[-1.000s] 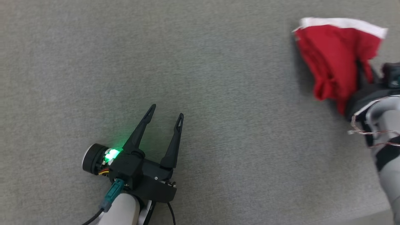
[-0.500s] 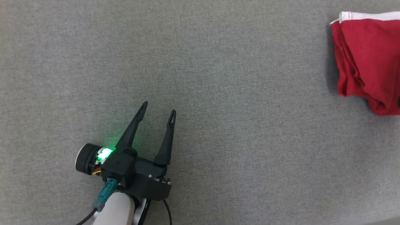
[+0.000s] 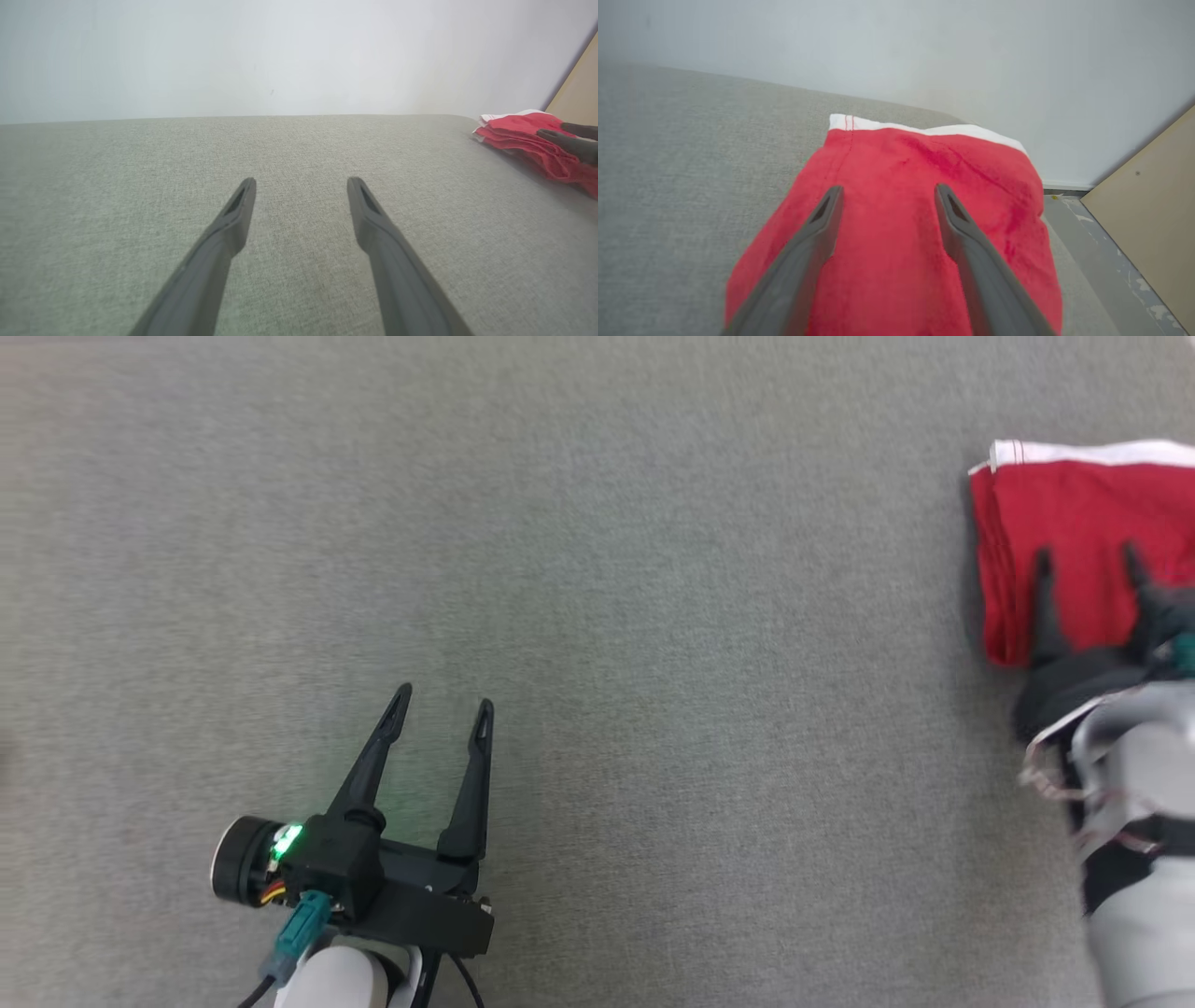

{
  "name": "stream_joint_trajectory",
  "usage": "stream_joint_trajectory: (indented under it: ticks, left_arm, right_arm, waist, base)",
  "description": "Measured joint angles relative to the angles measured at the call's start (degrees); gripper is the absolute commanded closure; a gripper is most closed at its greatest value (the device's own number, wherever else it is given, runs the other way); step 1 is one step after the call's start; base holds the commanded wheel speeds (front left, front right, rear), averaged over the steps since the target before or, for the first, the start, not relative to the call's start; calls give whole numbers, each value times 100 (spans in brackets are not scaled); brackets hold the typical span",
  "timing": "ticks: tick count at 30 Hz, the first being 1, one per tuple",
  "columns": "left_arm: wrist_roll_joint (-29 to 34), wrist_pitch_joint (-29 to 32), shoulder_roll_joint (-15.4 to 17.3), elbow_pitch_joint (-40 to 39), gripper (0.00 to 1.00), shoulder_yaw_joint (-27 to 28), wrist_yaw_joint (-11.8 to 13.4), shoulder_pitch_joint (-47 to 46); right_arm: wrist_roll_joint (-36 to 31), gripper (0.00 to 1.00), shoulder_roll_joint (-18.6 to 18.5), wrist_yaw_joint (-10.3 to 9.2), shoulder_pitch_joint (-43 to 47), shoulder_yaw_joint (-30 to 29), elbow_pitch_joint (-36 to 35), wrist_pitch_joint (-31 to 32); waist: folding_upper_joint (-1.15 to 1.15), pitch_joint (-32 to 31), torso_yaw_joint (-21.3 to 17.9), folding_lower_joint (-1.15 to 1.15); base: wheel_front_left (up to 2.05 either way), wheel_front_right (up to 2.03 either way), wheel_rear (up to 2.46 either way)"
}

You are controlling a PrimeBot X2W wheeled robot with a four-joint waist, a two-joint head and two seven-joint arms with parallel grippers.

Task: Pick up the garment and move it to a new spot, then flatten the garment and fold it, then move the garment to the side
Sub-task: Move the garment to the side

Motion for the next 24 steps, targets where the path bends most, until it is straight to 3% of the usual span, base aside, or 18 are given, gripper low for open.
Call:
stream_joint_trajectory:
  ticks: [10,16,24]
  left_arm:
    - [-226,1,0,34,0,348,171,559]
    - [-308,1,3,147,0,731,276,1000]
    - [-305,1,5,318,0,1172,302,1469]
  right_arm:
    - [747,0,658,0,1202,421,-600,0]
    - [1089,0,887,0,2018,1032,-1077,0]
    - [1473,0,1079,0,3018,1205,-1804,1]
  waist:
    - [0,-667,226,0]
    - [0,-1192,325,-1]
    - [-1,-1872,465,-2]
  base:
    - [0,0,0]
    - [0,0,0]
    - [0,0,0]
